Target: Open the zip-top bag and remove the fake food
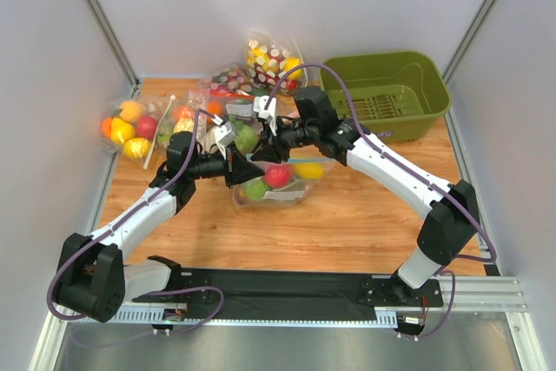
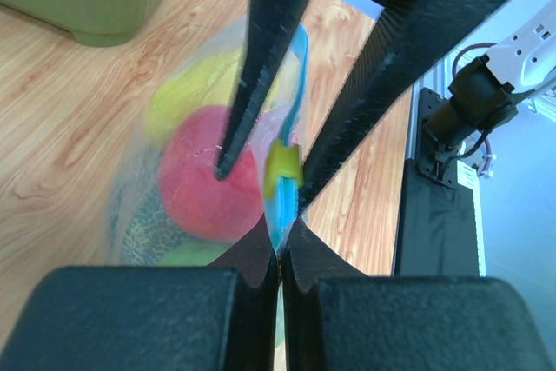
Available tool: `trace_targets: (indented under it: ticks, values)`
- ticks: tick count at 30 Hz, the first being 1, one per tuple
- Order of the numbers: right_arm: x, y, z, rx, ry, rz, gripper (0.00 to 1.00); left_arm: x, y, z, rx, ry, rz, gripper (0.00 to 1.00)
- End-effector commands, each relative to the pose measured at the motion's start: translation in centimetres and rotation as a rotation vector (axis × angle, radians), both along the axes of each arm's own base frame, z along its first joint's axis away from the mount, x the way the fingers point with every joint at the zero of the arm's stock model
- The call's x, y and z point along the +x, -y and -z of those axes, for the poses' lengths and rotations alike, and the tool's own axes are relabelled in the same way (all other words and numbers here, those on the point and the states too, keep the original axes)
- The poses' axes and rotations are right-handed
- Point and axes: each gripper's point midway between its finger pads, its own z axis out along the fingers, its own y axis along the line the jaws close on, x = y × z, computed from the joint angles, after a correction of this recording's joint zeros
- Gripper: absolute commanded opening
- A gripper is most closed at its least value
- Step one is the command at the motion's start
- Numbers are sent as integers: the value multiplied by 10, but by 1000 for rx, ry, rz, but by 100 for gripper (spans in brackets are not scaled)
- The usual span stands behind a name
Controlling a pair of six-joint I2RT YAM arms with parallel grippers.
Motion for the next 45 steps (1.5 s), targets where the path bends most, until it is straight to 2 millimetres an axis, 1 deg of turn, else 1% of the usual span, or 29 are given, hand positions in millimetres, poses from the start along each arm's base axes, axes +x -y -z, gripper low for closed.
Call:
trace_targets:
  ticks: [1,2,5,6,12,16,25,29,35,40,45]
  values:
    - [-4,-5,-10,7,26,-38,22,1,5,-24,-25,96,40,0]
    - [-4,-5,-9,4,24,-40,14,1,4,-23,-24,92,38,0]
    - [-5,-4,-6,-8,16,-42,5,3,3,-23,-20,97,22,0]
    - [-6,-3,-4,-15,9,-43,1,3,3,-24,-19,100,19,0]
    - [-8,2,3,-29,9,-37,0,7,0,-24,-6,112,-20,0]
    - [-6,6,8,-48,10,-20,0,9,-5,-26,3,133,-67,0]
    - [-11,15,15,-73,-1,5,0,15,-10,-27,12,143,-129,0]
    - [-13,22,17,-77,-1,20,0,18,-11,-27,14,145,-147,0]
    - [-10,35,18,-86,10,62,0,19,-14,-27,24,145,-177,0]
    - [-6,42,20,-97,12,88,0,26,-22,-28,41,153,-239,0]
    - [0,47,24,-109,8,113,0,41,-34,-27,56,131,-337,0]
